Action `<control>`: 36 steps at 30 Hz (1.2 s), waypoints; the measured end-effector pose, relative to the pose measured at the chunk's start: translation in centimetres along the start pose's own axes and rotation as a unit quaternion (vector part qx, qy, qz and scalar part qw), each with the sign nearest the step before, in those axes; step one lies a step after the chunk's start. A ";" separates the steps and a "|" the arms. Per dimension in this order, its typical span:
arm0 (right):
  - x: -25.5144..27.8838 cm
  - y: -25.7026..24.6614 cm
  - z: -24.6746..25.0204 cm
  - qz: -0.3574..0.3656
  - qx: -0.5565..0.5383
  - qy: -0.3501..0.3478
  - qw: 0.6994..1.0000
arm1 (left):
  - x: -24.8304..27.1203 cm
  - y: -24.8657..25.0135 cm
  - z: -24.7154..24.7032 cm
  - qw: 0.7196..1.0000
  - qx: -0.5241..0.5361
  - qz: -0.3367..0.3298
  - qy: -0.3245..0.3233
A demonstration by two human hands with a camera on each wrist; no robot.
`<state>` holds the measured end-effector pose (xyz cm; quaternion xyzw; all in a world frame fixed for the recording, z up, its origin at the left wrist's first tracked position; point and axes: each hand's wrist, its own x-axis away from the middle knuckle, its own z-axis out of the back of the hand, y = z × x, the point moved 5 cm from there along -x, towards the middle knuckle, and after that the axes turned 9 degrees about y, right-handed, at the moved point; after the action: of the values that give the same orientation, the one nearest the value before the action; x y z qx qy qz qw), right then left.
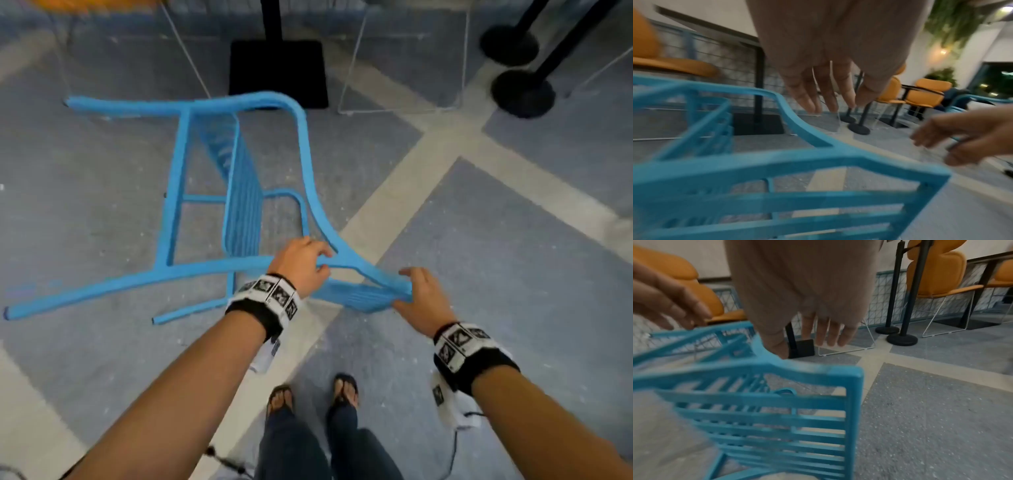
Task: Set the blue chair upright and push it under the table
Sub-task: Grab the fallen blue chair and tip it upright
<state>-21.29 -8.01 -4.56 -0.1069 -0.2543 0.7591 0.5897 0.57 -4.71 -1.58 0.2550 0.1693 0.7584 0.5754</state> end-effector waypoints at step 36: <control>-4.4 -1.7 0.6 -0.083 -0.123 -0.136 0.980 | -1.8 13.0 14.1 0.990 -0.108 -0.052 0.076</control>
<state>-18.94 -12.03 -3.76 -0.0530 -0.4316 0.6777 0.5930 -1.08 -10.56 16.65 0.1238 0.1424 0.7585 0.6237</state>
